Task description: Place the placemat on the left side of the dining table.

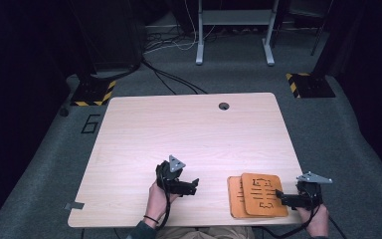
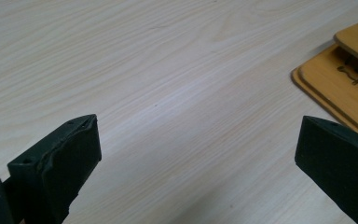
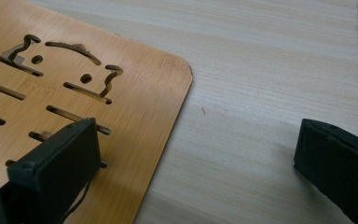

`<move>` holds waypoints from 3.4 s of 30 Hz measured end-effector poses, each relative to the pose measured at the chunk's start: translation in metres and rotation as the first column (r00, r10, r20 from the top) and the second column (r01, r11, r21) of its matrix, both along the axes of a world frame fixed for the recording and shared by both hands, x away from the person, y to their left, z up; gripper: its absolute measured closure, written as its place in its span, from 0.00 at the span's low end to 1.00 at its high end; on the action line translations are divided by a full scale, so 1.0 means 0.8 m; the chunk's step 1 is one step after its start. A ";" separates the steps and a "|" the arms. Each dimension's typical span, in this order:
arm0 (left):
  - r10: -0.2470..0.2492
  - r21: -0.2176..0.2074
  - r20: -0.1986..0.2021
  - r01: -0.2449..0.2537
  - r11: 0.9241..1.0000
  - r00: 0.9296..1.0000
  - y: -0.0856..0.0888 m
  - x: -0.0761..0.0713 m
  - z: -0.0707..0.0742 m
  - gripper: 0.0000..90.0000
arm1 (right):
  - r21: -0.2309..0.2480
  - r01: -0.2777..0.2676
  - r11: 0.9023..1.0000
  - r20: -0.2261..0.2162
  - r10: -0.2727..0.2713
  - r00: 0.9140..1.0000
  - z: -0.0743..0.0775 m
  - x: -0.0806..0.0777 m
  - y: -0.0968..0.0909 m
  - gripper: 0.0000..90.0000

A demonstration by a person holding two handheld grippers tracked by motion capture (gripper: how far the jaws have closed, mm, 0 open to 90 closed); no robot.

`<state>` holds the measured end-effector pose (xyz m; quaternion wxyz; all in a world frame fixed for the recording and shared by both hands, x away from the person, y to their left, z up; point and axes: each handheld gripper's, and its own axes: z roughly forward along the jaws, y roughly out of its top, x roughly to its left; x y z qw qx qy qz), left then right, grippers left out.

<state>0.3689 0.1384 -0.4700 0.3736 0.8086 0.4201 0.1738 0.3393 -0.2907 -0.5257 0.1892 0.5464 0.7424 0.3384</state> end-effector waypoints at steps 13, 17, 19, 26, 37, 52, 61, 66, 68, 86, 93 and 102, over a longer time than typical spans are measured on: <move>-0.102 0.004 -0.010 0.102 0.995 0.995 -0.055 0.002 0.003 0.00 | -0.001 0.001 1.000 0.003 -0.001 1.000 0.000 0.000 0.000 0.00; -0.136 0.010 -0.022 0.136 0.991 0.990 -0.072 0.003 0.001 0.00 | -0.001 0.003 1.000 0.003 -0.003 1.000 0.000 0.000 0.000 0.00; -0.152 0.012 -0.033 0.153 0.988 0.988 -0.081 0.004 0.001 0.00 | -0.001 0.004 1.000 0.003 -0.004 1.000 0.000 0.000 0.000 0.00; -0.206 0.009 -0.062 0.207 0.978 0.977 -0.113 0.003 -0.006 0.00 | -0.001 0.005 1.000 0.004 -0.005 1.000 0.000 0.000 0.000 0.00; -0.276 0.012 -0.103 0.279 0.960 0.955 -0.157 0.002 -0.016 0.00 | 0.000 0.006 1.000 0.004 -0.006 1.000 0.000 -0.001 0.000 0.00; -0.320 0.020 -0.199 0.330 0.944 0.926 -0.200 0.005 -0.036 0.02 | 0.001 0.011 1.000 0.005 -0.011 1.000 0.000 -0.001 0.001 0.00; -0.327 -0.006 -0.242 0.336 0.942 0.914 -0.215 0.007 -0.040 0.03 | 0.001 0.014 1.000 0.006 -0.014 1.000 -0.001 -0.001 0.001 0.00; -0.340 -0.008 -0.248 0.349 0.937 0.907 -0.221 0.006 -0.040 0.06 | 0.001 0.014 1.000 0.006 -0.014 1.000 -0.001 -0.001 0.001 0.00; -0.350 -0.009 -0.249 0.359 0.933 0.903 -0.224 0.006 -0.040 0.07 | 0.001 0.015 1.000 0.006 -0.015 1.000 0.000 -0.001 0.001 0.00; -0.349 -0.020 -0.265 0.357 0.934 0.899 -0.231 0.010 -0.038 0.07 | 0.001 0.019 1.000 0.007 -0.019 1.000 -0.001 -0.001 0.001 0.00; -0.329 -0.010 -0.267 0.339 0.941 0.906 -0.235 0.009 -0.038 0.08 | 0.001 0.020 1.000 0.008 -0.020 1.000 -0.001 -0.001 0.002 0.00; -0.312 -0.061 -0.295 0.308 0.949 0.903 -0.229 0.014 -0.035 0.17 | 0.001 0.021 1.000 0.008 -0.021 1.000 -0.001 -0.001 0.001 0.00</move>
